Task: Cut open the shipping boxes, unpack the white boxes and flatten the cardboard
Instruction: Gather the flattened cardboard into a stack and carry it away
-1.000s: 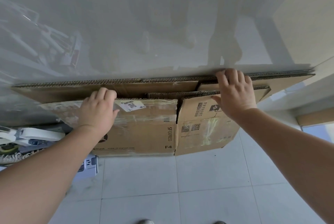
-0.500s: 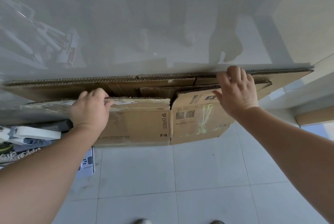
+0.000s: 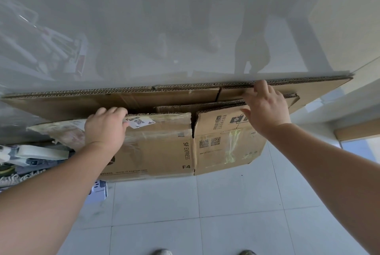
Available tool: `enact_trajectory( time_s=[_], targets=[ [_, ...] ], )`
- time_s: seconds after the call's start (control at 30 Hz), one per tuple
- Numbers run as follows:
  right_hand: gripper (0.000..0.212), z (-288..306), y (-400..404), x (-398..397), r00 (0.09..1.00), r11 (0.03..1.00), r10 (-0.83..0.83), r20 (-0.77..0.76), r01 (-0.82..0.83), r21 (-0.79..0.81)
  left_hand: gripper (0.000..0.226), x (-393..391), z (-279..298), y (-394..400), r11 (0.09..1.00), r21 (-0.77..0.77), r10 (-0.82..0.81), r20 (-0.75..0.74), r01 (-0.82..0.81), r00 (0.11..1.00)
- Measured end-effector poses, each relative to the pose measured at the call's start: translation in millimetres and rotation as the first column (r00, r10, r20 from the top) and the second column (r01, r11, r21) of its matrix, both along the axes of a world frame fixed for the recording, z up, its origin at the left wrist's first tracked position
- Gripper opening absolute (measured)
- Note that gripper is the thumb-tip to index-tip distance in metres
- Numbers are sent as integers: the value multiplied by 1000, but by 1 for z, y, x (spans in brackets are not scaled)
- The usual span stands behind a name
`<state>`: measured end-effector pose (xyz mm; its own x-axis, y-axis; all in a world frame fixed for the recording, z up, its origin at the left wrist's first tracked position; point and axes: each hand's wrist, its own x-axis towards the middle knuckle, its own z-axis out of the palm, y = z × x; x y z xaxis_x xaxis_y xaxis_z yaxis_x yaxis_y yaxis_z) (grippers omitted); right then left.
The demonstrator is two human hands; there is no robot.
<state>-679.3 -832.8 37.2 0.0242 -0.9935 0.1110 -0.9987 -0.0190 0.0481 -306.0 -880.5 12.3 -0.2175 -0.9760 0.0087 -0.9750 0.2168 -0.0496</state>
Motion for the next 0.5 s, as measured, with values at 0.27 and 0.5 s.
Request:
enact_trajectory(
  time_s=[0.27,0.5],
  targets=[
    [43,1,7,1,998,999,34,55,-32,-31,53,-5,4,4,999,-43,-31,-12,30,999],
    [42,2,9,0,997,999,32,75,-32,-3,51,-9,3,10,999,3,-44,-20,44,999]
  ],
)
